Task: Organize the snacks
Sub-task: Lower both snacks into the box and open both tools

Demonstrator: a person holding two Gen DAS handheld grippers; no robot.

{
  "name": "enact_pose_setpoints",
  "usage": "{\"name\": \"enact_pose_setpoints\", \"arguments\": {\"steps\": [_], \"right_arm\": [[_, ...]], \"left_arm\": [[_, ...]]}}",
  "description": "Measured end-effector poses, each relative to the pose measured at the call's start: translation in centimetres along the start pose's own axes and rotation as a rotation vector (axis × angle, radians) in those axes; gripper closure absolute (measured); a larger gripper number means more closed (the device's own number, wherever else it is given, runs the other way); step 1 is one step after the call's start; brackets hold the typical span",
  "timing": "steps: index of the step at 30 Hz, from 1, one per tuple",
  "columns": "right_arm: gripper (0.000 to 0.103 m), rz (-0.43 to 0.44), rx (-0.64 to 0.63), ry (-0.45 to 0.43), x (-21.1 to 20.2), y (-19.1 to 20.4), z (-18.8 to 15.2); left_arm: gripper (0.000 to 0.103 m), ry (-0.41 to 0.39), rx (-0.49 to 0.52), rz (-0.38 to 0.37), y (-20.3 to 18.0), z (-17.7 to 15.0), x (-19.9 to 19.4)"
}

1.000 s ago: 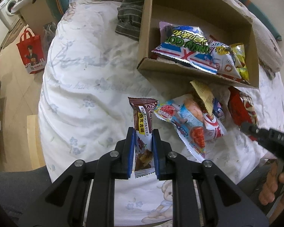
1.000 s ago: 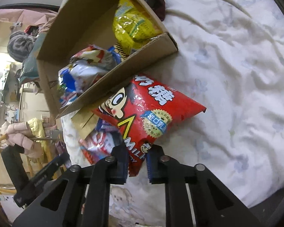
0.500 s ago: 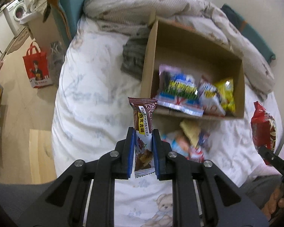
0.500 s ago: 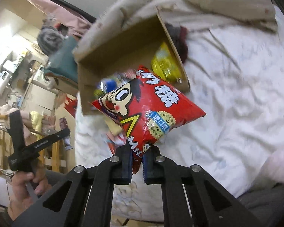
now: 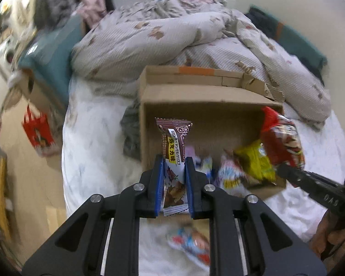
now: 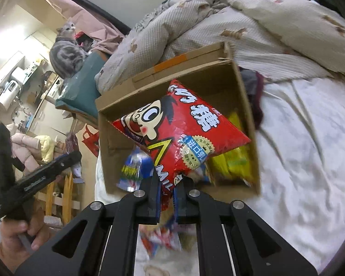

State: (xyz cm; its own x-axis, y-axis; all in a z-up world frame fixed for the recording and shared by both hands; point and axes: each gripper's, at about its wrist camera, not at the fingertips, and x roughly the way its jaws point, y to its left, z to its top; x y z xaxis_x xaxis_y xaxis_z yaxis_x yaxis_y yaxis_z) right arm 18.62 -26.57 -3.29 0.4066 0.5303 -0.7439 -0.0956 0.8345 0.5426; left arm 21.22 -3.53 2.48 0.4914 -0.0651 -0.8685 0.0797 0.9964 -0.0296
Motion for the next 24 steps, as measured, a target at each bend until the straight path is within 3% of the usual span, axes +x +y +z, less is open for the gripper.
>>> {"name": "enact_pose_setpoints", "arguments": {"steps": [4, 10, 13, 21, 24], "right_arm": [[0.095, -0.019, -0.049, 0.020, 3.6, 0.3, 1.7], [0.095, -0.011, -0.024, 0.058, 6.5, -1.4, 1.8], [0.090, -0.003, 0.001, 0.066, 6.7, -2.2, 1.7], [0.090, 0.060, 0.053, 0.082, 6.1, -3.3, 2.0], [0.090, 0.041, 0.039, 0.091, 6.1, -3.3, 2.0]], "left_arm": [[0.089, 0.016, 0.032, 0.006, -1.4, 2.9, 3.0], [0.088, 0.028, 0.075, 0.022, -3.4, 4.2, 5.9], [0.088, 0.039, 0.061, 0.024, -3.7, 4.3, 7.0], [0.088, 0.033, 0.052, 0.011, -4.0, 3.8, 8.2], [0.088, 0.030, 0.063, 0.008, -4.1, 3.6, 8.2]]}}
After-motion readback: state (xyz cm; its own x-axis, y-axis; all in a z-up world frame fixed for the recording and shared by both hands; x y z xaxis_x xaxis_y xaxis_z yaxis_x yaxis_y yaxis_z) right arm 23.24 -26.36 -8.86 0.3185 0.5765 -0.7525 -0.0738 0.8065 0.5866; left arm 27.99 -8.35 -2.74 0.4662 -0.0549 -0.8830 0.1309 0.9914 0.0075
